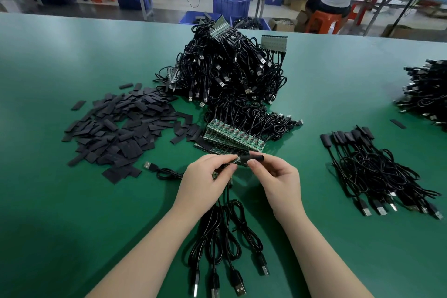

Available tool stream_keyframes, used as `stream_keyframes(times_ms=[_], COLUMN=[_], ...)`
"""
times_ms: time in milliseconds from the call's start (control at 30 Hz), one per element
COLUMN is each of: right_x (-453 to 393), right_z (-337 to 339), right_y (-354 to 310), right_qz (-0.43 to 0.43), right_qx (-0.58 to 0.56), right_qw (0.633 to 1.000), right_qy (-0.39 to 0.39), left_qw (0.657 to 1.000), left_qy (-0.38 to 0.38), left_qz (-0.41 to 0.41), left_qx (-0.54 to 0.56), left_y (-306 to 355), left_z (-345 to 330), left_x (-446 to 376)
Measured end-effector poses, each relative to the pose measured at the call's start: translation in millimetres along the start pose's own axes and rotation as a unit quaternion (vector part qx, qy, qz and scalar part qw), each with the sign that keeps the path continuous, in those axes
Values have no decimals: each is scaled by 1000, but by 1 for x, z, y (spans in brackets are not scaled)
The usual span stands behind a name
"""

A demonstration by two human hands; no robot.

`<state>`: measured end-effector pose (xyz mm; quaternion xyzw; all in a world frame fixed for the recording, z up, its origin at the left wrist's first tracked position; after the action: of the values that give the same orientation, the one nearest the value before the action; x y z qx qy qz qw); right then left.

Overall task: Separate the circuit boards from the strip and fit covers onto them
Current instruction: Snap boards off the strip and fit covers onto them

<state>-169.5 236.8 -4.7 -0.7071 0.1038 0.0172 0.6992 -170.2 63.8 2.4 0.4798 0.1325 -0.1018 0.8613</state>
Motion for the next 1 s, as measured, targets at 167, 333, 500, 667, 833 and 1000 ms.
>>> stream_keyframes(times_ms=[167, 333, 500, 667, 833, 1000], right_x=[0, 1, 3, 2, 3, 3], right_z=[0, 2, 2, 3, 2, 3], right_y=[-2, -7, -12, -12, -13, -12], right_qz=[14, 41, 62, 60, 60, 58], right_qx=[4, 26, 43, 55, 57, 48], right_qw=[1000, 999, 997, 997, 997, 997], right_qy=[0, 7, 9, 12, 11, 18], left_qw=[1000, 1000, 1000, 1000, 999, 999], left_qy=[2, 2, -2, -7, -6, -10], left_qz=[-8, -8, -9, -6, 5, -17], left_qx=[10, 27, 27, 24, 33, 38], left_y=[2, 1, 0, 0, -1, 5], left_z=[1, 2, 2, 1, 1, 2], left_x=[0, 0, 0, 1, 0, 1])
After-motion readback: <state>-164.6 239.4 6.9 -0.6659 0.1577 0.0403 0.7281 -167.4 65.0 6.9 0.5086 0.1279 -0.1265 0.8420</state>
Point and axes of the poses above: each hand's wrist, its own x-axis away from the middle knuckle, its own z-axis out of the back of the hand, y = z × x, the point moved 10 cm from there along -x, towards the middle knuckle
